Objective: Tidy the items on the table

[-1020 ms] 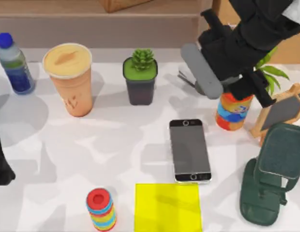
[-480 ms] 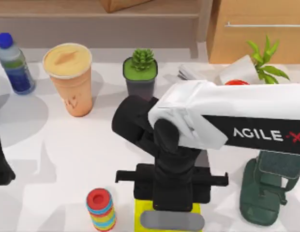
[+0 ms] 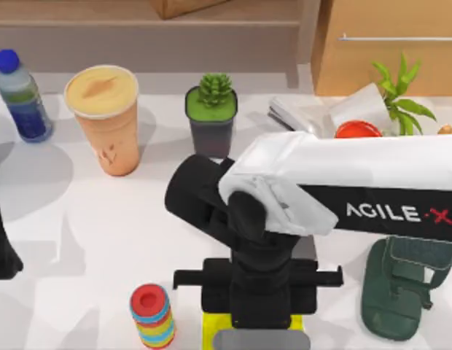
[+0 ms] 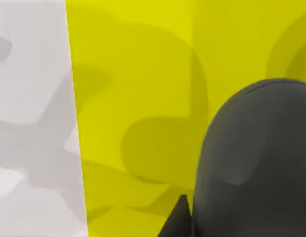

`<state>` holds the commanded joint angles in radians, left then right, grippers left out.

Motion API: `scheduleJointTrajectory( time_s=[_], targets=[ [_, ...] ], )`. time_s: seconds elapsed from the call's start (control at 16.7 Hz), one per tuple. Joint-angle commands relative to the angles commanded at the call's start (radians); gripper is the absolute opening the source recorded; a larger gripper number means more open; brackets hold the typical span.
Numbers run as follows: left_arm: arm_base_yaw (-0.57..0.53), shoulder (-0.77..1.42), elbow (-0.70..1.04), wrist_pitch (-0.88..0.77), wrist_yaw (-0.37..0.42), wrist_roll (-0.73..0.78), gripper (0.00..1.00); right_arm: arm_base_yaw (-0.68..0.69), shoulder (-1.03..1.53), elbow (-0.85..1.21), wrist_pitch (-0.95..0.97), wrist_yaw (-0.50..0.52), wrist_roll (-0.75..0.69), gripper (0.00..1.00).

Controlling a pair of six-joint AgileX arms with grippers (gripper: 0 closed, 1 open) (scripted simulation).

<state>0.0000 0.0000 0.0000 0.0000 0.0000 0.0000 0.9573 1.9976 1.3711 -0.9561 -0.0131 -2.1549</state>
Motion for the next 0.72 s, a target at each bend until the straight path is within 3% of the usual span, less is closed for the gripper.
scheduleJointTrajectory(
  time_s=[0.54, 0.72],
  targets=[
    [0.000, 0.000, 0.000, 0.000, 0.000, 0.000, 1.00, -0.032, 0.073, -0.085, -0.068, -0.094, -0.042, 0.00],
    [0.000, 0.000, 0.000, 0.000, 0.000, 0.000, 1.00, -0.027, 0.061, -0.071, -0.034, -0.074, -0.026, 0.00]
  ],
)
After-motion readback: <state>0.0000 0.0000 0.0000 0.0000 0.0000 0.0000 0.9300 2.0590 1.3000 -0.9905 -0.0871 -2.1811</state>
